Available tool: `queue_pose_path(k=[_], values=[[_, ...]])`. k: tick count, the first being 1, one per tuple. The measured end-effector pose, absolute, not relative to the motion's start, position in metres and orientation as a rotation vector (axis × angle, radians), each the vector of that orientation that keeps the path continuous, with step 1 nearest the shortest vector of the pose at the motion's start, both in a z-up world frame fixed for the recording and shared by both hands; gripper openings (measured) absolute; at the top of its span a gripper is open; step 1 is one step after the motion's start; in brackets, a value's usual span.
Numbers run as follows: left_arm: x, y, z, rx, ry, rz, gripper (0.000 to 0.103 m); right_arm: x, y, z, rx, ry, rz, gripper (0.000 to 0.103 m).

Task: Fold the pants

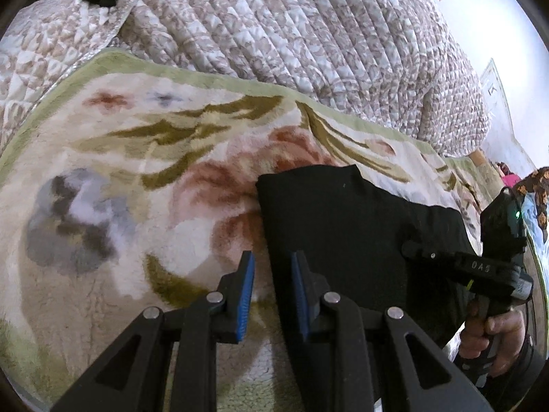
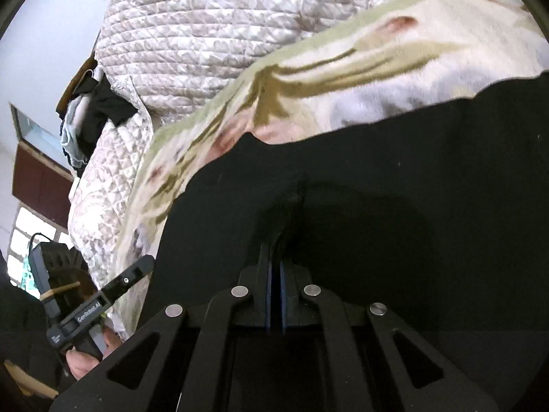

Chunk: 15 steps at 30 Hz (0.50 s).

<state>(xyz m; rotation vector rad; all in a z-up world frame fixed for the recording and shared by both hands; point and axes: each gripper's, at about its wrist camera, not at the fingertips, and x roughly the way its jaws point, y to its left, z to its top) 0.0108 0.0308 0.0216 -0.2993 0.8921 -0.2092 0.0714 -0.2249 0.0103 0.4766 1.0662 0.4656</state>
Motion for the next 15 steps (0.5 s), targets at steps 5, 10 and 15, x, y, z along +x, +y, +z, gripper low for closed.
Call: queue_pose_path(k=[5,10,15], values=[[0.01,0.022,0.03,-0.287,0.874,-0.239,0.025,0.069,-0.229,0.028,0.405,1.025,0.435,0.003],[-0.003,0.01,0.032,-0.292,0.884,-0.307,0.025,0.045,-0.241,0.052,0.38,0.96,0.446,0.006],[-0.021,-0.015,0.022,-0.215,0.915,-0.354,0.025,0.005,-0.217,0.032,0.263,1.059,0.552,0.007]])
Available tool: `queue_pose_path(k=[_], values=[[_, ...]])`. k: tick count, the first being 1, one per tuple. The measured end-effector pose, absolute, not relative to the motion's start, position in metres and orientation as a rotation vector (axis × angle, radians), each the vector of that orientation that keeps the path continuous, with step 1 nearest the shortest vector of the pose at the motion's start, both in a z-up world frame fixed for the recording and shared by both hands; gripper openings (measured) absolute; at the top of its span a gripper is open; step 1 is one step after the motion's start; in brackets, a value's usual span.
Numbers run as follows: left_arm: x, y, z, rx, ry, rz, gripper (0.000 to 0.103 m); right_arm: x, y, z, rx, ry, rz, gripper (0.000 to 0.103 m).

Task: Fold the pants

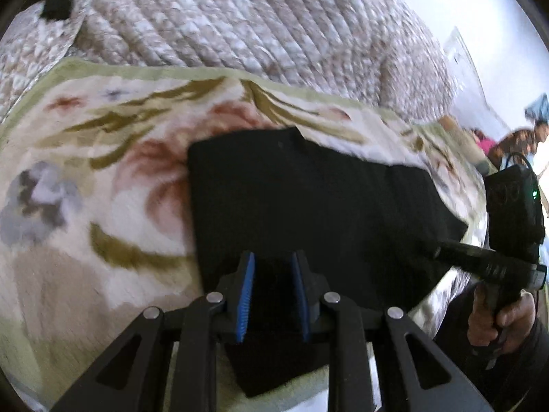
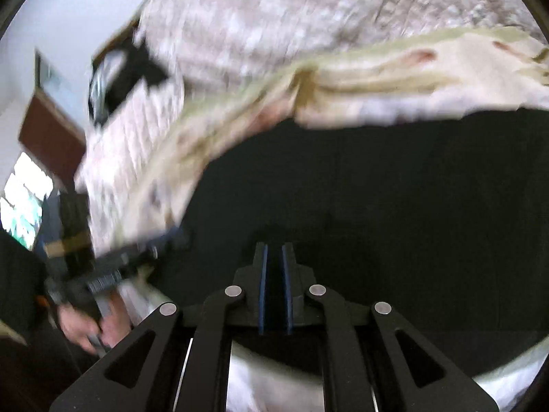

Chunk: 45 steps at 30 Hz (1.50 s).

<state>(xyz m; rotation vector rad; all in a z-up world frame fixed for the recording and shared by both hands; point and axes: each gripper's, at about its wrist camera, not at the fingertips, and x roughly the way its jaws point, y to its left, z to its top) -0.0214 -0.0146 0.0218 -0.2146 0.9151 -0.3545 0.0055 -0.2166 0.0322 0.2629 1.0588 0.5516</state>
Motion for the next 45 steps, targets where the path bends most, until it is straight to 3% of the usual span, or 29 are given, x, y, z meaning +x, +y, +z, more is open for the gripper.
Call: queue_pose_path(k=[10,12,14,16,19,20,27,32,35,45], values=[[-0.049,-0.027,0.019,-0.156,0.913,-0.339,0.025,-0.02,-0.229,0.039,0.198,1.052,0.444,0.008],[-0.048,-0.031,0.02,-0.149,0.918,-0.349,0.032,-0.021,-0.225,0.048,0.181,1.001,0.436,0.01],[-0.048,-0.034,0.02,-0.144,0.92,-0.371,0.041,-0.02,-0.217,0.052,0.183,0.967,0.451,0.027],[-0.047,-0.038,0.023,-0.125,0.925,-0.375,0.041,-0.016,-0.203,0.052,0.172,0.954,0.465,0.033],[-0.04,-0.034,0.028,-0.165,0.939,-0.376,0.041,-0.009,-0.191,0.034,0.119,1.01,0.442,0.033],[-0.038,-0.031,0.03,-0.177,0.94,-0.371,0.041,-0.011,-0.193,0.031,0.112,1.013,0.428,0.027],[0.004,-0.02,0.048,-0.151,0.915,-0.294,0.041,0.005,-0.206,0.047,0.136,0.954,0.379,0.027],[0.041,-0.016,0.031,-0.168,0.952,-0.249,0.041,0.048,-0.185,0.042,0.074,0.962,0.417,0.027],[0.045,-0.022,0.023,-0.16,0.96,-0.236,0.041,0.062,-0.186,0.023,0.054,1.009,0.382,0.024],[0.068,-0.015,0.033,-0.194,0.945,-0.214,0.041,0.088,-0.183,0.038,0.054,0.974,0.385,0.024]])
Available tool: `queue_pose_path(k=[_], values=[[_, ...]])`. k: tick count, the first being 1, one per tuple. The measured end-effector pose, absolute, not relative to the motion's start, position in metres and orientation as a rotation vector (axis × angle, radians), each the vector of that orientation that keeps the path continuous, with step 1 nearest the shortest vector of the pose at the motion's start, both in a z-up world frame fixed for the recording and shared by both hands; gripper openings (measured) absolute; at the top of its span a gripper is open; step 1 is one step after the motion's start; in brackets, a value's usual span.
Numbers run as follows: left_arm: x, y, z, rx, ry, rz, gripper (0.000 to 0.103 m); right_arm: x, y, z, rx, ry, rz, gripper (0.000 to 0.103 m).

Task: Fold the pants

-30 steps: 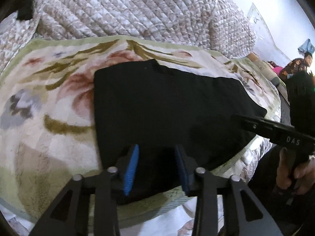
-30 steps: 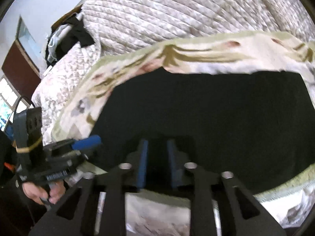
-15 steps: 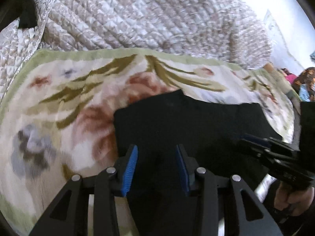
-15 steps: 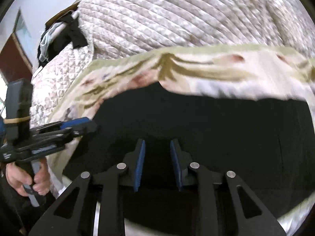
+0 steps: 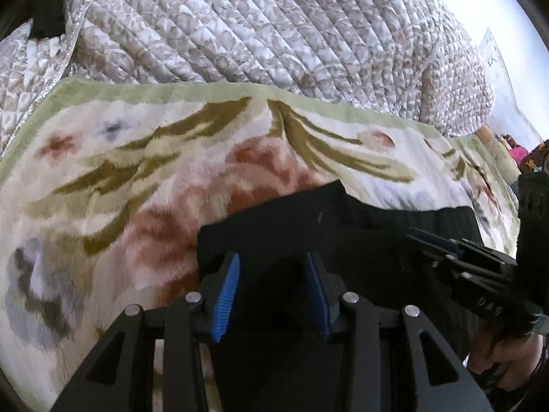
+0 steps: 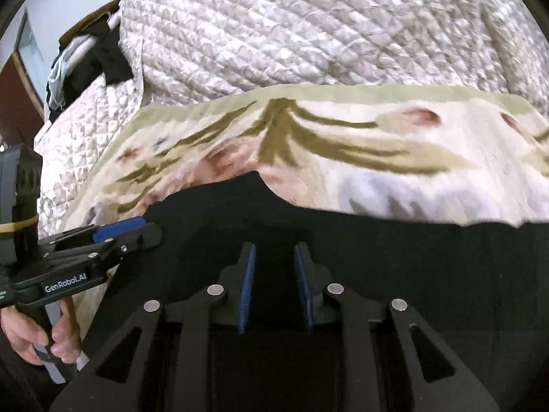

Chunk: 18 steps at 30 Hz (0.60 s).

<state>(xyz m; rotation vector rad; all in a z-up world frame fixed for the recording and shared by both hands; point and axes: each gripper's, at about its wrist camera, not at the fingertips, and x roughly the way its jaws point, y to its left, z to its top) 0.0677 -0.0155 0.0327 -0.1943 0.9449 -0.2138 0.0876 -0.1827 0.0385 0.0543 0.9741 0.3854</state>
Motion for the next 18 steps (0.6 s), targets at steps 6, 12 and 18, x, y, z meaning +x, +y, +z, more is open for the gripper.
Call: queue_pose_path(k=[6,12,18], values=[[0.071,-0.021,0.024,-0.162,0.96,-0.213,0.044,0.104,-0.178,0.021,0.021,1.017,0.359,0.023],[0.065,-0.02,0.028,-0.177,0.942,-0.214,0.046,0.079,-0.197,0.034,0.087,0.994,0.341,0.023],[0.023,-0.029,0.041,-0.152,0.88,-0.242,0.045,0.012,-0.191,0.046,0.078,0.939,0.382,0.023]])
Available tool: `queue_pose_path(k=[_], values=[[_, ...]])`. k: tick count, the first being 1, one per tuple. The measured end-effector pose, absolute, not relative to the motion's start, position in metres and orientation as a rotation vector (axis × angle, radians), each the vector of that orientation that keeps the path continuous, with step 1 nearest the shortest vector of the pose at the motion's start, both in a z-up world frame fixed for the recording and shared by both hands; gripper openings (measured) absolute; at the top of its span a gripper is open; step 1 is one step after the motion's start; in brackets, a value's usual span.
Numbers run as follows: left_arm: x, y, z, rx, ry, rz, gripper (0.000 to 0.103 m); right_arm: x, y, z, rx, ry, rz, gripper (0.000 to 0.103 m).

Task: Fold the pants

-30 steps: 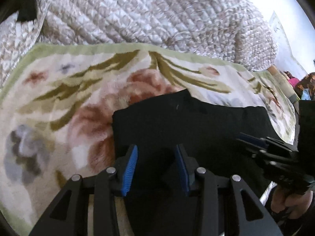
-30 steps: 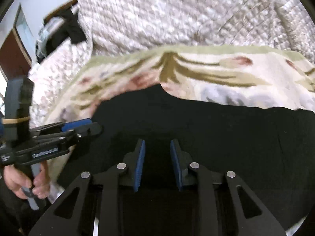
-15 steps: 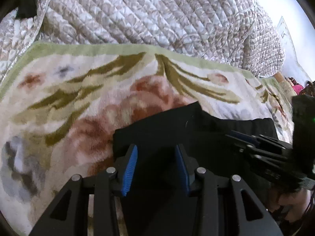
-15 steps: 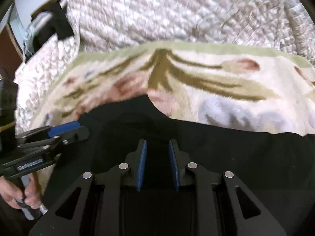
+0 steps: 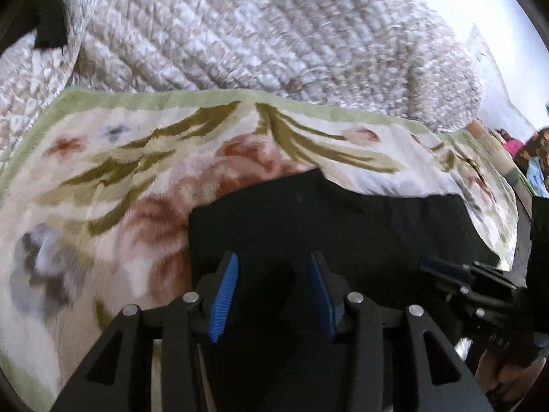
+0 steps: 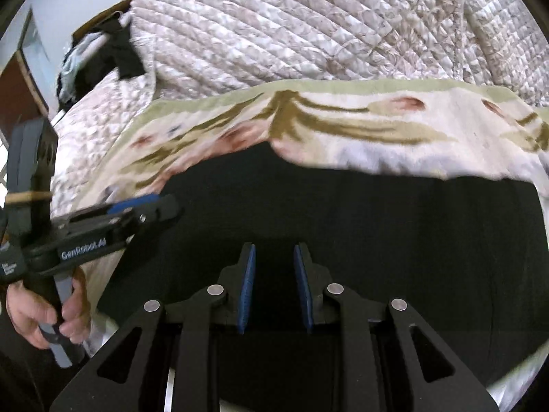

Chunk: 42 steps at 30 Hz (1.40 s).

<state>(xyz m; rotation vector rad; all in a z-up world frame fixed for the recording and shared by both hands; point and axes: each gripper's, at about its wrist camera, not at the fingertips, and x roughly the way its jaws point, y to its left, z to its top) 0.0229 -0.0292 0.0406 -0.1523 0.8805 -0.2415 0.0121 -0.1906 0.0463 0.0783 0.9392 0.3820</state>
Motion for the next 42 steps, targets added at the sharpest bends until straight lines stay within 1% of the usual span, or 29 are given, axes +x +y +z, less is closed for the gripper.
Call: queue_pose_path(k=[5,8,12,13,14,18,19,26,27,29,32,35,39,40,41,42], values=[[-0.018,-0.039,0.026,-0.157,0.911,-0.299,0.045,-0.027,-0.186,0.027,0.027,0.966,0.411,0.023],[-0.032,-0.045,0.024,-0.113,0.89,-0.287,0.045,-0.036,-0.189,0.026,-0.01,0.921,0.395,0.023],[-0.041,-0.043,0.025,-0.136,0.884,-0.291,0.045,-0.039,-0.188,0.026,-0.038,0.9,0.384,0.024],[-0.044,-0.043,0.025,-0.133,0.884,-0.294,0.046,-0.04,-0.19,0.026,-0.038,0.904,0.371,0.027],[-0.046,-0.042,0.024,-0.135,0.883,-0.298,0.046,-0.041,-0.193,0.027,-0.029,0.908,0.372,0.028],[-0.05,-0.044,0.023,-0.117,0.876,-0.307,0.046,-0.045,-0.209,0.029,0.019,0.904,0.347,0.028],[-0.051,-0.044,0.023,-0.114,0.874,-0.306,0.046,-0.045,-0.212,0.03,0.027,0.901,0.333,0.029],[-0.05,-0.047,0.024,-0.115,0.876,-0.31,0.047,-0.045,-0.278,0.04,0.195,0.887,0.136,0.031],[-0.05,-0.048,0.025,-0.117,0.877,-0.315,0.047,-0.045,-0.288,0.043,0.215,0.881,0.106,0.031],[-0.05,-0.052,0.027,-0.119,0.879,-0.324,0.047,-0.045,-0.307,0.046,0.237,0.886,0.006,0.034],[-0.05,-0.055,0.035,-0.121,0.857,-0.335,0.047,-0.051,-0.335,0.051,0.324,0.878,-0.064,0.034],[-0.046,-0.056,0.041,-0.123,0.834,-0.31,0.047,-0.058,-0.347,0.058,0.35,0.855,-0.094,0.035],[-0.04,-0.061,0.032,-0.124,0.882,-0.314,0.047,-0.058,-0.356,0.056,0.442,0.866,-0.083,0.036],[-0.041,-0.067,0.027,-0.111,0.9,-0.329,0.047,-0.058,-0.359,0.054,0.465,0.866,-0.082,0.04],[-0.043,-0.073,0.025,-0.085,0.898,-0.332,0.047,-0.058,-0.361,0.052,0.482,0.868,-0.094,0.05],[-0.046,-0.078,0.026,-0.055,0.889,-0.334,0.047,-0.057,-0.364,0.05,0.496,0.87,-0.105,0.055]])
